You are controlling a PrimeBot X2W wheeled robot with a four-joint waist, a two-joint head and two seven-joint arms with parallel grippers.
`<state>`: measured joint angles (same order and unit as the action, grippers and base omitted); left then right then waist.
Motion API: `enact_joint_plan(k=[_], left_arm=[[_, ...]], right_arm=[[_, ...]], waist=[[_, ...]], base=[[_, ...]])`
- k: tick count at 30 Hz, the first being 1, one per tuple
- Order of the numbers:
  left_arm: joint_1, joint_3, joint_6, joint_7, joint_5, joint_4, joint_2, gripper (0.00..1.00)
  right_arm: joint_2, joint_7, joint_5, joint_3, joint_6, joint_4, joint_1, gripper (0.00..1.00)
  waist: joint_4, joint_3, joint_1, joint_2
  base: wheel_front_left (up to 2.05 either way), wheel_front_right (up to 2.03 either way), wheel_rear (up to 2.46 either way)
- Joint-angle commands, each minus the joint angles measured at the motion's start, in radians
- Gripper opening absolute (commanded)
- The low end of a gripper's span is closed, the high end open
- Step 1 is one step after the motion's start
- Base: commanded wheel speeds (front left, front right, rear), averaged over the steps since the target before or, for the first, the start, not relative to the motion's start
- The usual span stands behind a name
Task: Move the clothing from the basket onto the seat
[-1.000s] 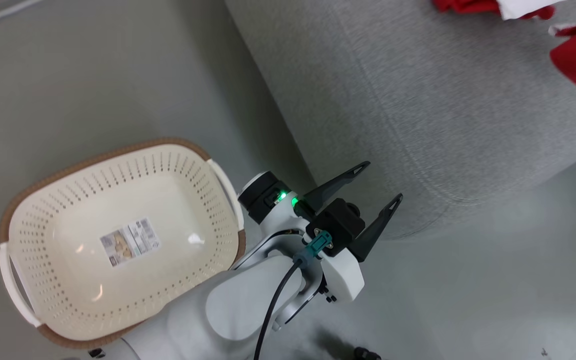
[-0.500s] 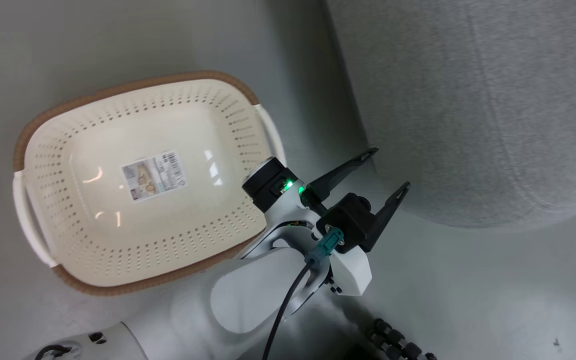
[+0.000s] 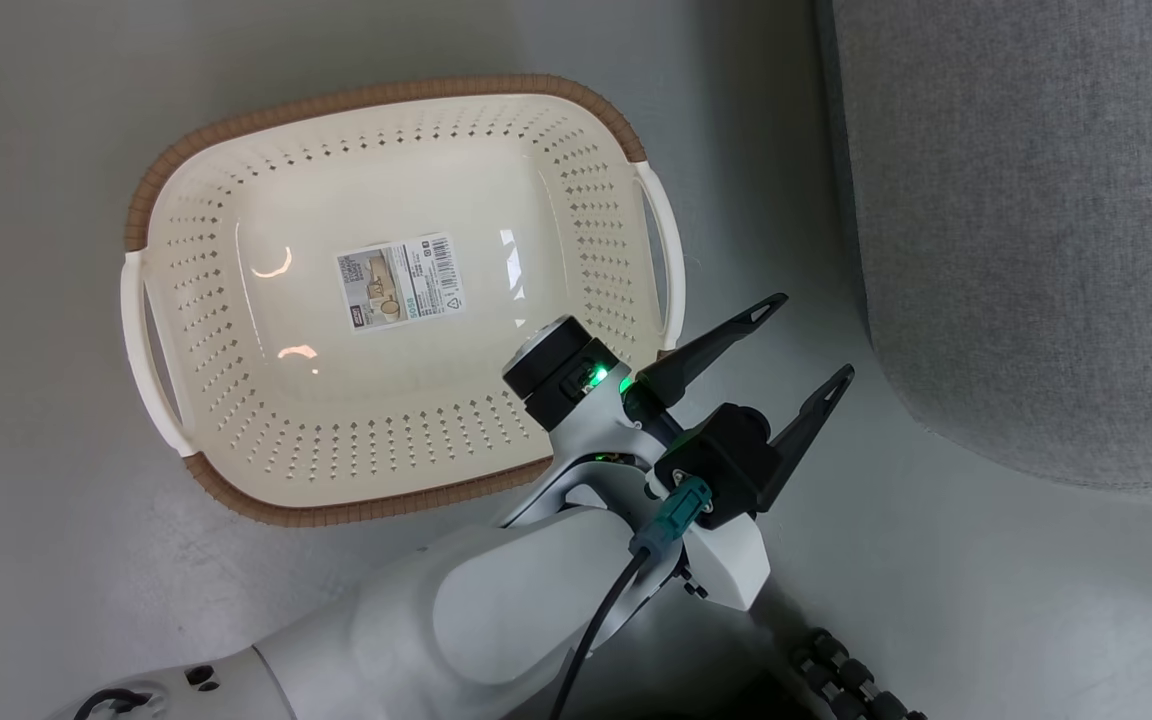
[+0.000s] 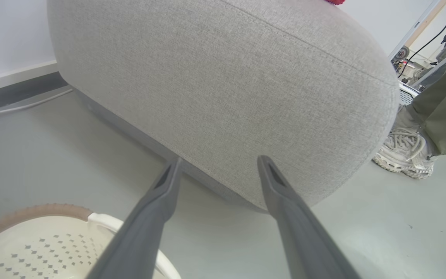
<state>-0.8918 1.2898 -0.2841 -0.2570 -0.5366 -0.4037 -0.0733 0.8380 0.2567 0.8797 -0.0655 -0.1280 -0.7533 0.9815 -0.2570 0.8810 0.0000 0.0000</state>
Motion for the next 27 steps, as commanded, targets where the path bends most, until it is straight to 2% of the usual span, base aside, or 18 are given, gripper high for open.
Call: enact_joint_plan(k=[1,8,9,10,11,17,27], left_arm=[[-0.009,-0.01,-0.007,-0.005,0.01,0.033,0.023,1.0],[-0.006,-0.01,-0.024,-0.005,-0.005,0.04,0.023,1.0],[-0.005,-0.01,-0.025,-0.005,-0.007,0.042,0.023,1.0],[-0.004,-0.01,-0.026,-0.005,-0.009,0.044,0.023,1.0],[-0.002,-0.01,-0.028,-0.005,-0.011,0.047,0.023,1.0],[0.03,-0.026,-0.034,-0.005,-0.024,0.069,0.023,1.0],[0.13,-0.117,-0.031,-0.005,-0.008,0.099,0.023,1.0]], right_arm=[[0.061,0.005,0.024,0.038,-0.003,0.01,-0.079,0.0],[0.023,0.005,0.128,0.148,-0.003,0.016,-0.186,0.0],[0.021,0.005,0.139,0.148,-0.003,0.015,-0.197,0.28],[0.019,0.005,0.145,0.156,-0.003,0.019,-0.212,0.91],[0.019,0.005,0.148,0.168,-0.003,0.025,-0.229,1.0],[0.014,0.005,0.139,0.169,-0.003,0.087,-0.33,1.0],[-0.021,0.005,0.059,0.144,-0.003,0.22,-0.507,1.0]], waist=[[0.004,-0.004,0.0,0.0],[0.002,-0.046,0.0,0.0],[0.003,-0.054,0.0,0.0],[0.004,-0.063,0.0,0.0],[0.005,-0.074,0.0,0.0],[0.015,-0.153,0.0,0.0],[0.06,-0.316,0.0,0.0]], base=[[0.0,0.0,0.0],[0.0,0.0,0.0],[0.0,0.0,0.0],[0.0,0.0,0.0],[0.0,0.0,0.0],[0.0,0.0,0.0],[0.0,0.0,0.0]])
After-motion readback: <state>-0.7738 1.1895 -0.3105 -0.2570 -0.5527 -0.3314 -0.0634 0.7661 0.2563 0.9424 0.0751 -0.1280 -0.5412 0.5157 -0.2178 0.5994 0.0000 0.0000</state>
